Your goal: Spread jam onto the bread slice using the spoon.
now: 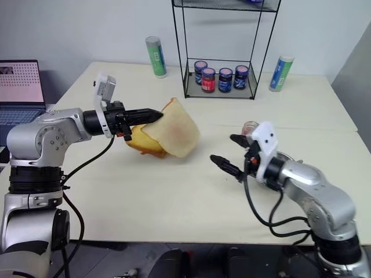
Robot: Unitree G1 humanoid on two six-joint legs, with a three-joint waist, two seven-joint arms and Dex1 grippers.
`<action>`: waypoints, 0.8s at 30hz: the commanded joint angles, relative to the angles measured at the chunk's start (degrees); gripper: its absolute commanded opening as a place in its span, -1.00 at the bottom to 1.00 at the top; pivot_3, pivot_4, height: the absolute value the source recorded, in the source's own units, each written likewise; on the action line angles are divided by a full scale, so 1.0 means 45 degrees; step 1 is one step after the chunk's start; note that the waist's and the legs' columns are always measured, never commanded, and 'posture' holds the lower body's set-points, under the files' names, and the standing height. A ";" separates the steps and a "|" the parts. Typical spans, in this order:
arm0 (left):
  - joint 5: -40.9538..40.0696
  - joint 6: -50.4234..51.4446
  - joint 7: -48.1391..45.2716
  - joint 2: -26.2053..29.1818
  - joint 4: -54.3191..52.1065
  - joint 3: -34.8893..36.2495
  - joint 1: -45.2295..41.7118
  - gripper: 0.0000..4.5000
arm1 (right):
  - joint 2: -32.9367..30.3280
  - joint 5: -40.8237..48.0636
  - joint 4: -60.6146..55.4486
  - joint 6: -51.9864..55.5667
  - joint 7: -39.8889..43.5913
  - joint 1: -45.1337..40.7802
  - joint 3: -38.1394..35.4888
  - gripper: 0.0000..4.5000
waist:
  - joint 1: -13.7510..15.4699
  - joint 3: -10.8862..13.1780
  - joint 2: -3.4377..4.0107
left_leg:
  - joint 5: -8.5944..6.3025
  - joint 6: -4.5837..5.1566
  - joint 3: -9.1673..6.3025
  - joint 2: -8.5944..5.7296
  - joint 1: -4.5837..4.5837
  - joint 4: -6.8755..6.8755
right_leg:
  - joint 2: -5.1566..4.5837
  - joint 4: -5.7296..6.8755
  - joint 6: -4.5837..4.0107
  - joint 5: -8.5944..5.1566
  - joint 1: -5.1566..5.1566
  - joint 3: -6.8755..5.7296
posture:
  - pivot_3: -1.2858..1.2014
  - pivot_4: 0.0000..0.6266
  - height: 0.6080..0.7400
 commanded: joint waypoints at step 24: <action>0.7680 -1.2957 -0.0273 -0.4885 1.0002 -0.6097 -0.2286 -0.99 | -0.1956 0.4219 -0.3822 0.1344 -0.2131 0.5682 -0.4126 1.00 | -0.0043 -0.0008 0.0011 | -0.0006 0.0011 -0.0001 0.0022 0.0006 0.0002 | 0.0118 -0.0030 0.0034 -0.0025 0.0016 0.0027 | 0.03 -0.52 1.00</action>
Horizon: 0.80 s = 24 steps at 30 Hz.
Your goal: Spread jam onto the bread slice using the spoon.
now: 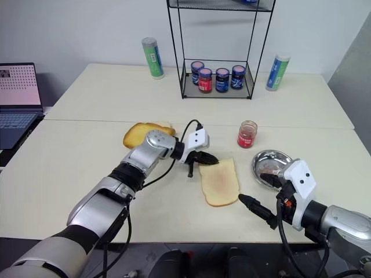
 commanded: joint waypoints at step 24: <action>0.0599 -0.1753 0.0310 0.0237 0.1069 0.2763 -0.0807 0.18 | 0.0389 -0.1491 0.1920 -0.1975 0.0135 -0.0221 0.0295 1.00 | 0.0001 0.0002 -0.0004 | 0.0001 -0.0001 0.0002 0.0003 0.0001 0.0004 | 0.0004 0.0007 -0.0013 0.0011 0.0000 -0.0005 | 0.03 -0.52 1.00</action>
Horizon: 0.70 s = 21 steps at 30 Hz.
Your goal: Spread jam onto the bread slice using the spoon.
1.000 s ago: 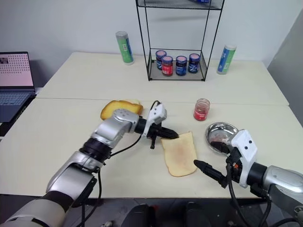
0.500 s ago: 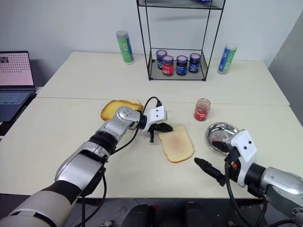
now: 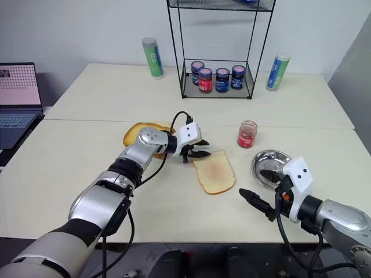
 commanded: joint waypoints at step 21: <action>-0.6138 1.0180 -0.0585 0.1912 -1.6145 0.1218 0.5957 0.99 | 0.3134 0.0052 0.9697 -0.0353 -0.2065 -0.4477 -0.2956 1.00 | -0.0063 -0.0036 0.0080 | 0.0007 -0.0009 0.0028 0.0010 0.0073 -0.0004 | 0.0007 0.0038 -0.0025 0.0011 0.0035 0.0039 | 0.03 -0.52 1.00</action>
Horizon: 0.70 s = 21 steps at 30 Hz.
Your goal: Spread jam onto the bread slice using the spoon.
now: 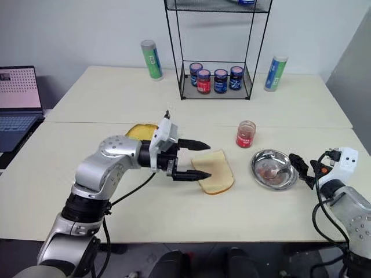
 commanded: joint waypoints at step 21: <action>-0.0778 0.0864 0.1877 0.0065 -0.1444 0.0033 -0.0167 1.00 | -0.0239 -0.0302 0.5780 -0.0279 0.2502 -0.3114 -0.0314 0.51 | 0.0022 0.0000 0.0011 | -0.0001 0.0001 0.0001 0.0005 0.0000 -0.0006 | 0.0007 -0.0003 0.0001 0.0000 0.0000 0.0002 | 0.03 -0.52 1.00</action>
